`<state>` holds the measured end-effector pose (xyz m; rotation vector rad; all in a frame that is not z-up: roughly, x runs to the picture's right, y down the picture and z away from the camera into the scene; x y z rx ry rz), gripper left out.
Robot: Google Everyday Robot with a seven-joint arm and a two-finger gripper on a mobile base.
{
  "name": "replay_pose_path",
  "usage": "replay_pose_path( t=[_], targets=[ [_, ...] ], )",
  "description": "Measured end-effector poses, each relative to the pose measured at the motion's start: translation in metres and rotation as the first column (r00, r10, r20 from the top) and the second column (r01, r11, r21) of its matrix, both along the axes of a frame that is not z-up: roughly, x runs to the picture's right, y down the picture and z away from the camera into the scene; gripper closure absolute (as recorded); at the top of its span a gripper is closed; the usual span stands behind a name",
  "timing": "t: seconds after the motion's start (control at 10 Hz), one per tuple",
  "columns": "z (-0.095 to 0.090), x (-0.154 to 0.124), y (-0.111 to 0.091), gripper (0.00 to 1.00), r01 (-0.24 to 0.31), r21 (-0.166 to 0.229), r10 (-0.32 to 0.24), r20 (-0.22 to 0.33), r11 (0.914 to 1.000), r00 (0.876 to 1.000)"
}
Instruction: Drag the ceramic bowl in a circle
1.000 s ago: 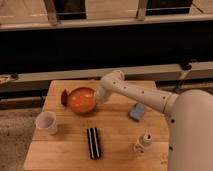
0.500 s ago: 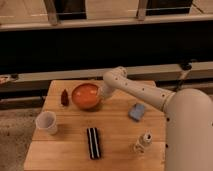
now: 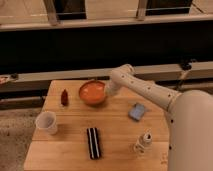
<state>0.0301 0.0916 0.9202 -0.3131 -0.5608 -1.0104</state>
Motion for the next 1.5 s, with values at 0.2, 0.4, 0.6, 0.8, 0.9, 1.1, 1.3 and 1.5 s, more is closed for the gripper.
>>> replay_pose_path(
  t=[0.2, 0.4, 0.6, 0.8, 0.9, 1.1, 1.3, 1.5],
  targets=[
    [0.0, 0.027, -0.004, 1.0, -0.014, 0.008, 0.014, -0.035, 0.9999, 0.999],
    [0.0, 0.043, -0.005, 1.0, -0.019, 0.011, 0.02, -0.057, 0.9998, 0.998],
    [0.0, 0.064, -0.004, 1.0, -0.031, 0.013, 0.032, -0.088, 0.9994, 0.996],
    [-0.003, 0.082, 0.001, 1.0, -0.037, 0.015, 0.039, -0.112, 0.9992, 0.993],
    [-0.006, 0.091, 0.005, 1.0, -0.043, 0.016, 0.045, -0.122, 0.999, 0.992],
    [-0.013, 0.1, 0.013, 1.0, -0.046, 0.019, 0.048, -0.132, 0.9987, 0.99],
    [-0.03, 0.113, 0.03, 1.0, -0.051, 0.028, 0.054, -0.139, 0.9983, 0.989],
    [-0.045, 0.115, 0.045, 1.0, -0.047, 0.035, 0.051, -0.132, 0.9983, 0.99]
  ],
)
